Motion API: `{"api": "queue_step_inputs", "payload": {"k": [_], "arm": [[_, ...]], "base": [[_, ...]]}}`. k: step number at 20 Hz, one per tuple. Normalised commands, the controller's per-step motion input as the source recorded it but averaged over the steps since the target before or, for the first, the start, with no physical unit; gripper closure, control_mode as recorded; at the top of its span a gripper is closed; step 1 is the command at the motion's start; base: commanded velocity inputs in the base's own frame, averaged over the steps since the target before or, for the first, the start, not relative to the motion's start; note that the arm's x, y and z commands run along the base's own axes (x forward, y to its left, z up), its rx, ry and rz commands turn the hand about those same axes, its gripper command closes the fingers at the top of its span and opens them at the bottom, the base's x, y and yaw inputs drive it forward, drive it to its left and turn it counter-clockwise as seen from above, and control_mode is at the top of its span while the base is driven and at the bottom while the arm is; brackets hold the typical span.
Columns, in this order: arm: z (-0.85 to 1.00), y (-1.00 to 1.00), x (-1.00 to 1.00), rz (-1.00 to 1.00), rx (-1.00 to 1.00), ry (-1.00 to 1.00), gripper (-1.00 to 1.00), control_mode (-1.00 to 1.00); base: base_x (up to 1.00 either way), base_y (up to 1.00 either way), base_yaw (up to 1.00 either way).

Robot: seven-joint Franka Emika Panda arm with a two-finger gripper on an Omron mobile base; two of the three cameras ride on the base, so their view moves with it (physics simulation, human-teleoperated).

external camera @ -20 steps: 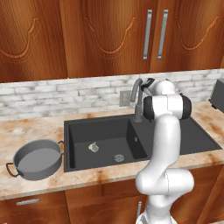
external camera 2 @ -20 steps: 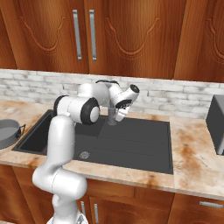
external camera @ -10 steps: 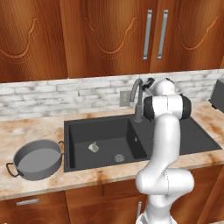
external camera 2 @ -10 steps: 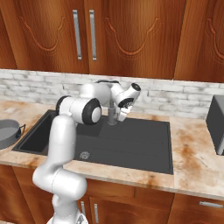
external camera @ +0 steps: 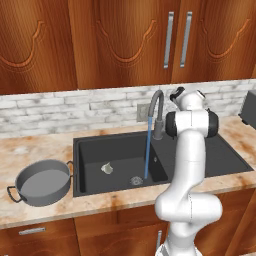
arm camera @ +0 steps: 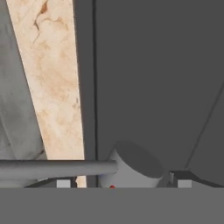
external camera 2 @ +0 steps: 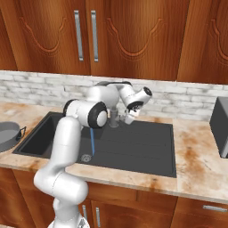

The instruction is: Dump the garlic from the pot into the sink. Then turn on the water and wash the garlic. Then turn off the water and put the garlic back in the pot.

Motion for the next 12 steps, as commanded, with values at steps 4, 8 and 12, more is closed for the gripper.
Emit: {"api": "queue_step_inputs", "payload": {"k": [4,8,12], "arm": [[-0.59,-0.69,-0.13,0.05,0.11,0.00,-1.00,-1.00],[0.26,-0.31,-0.45,0.10,0.10,-0.08,-1.00,-1.00],[0.46,-0.13,-0.86,0.13,0.04,-0.26,-1.00,-1.00]], "base": [[0.00,0.00,0.00],[0.00,0.00,0.00],[0.00,0.00,0.00]]}}
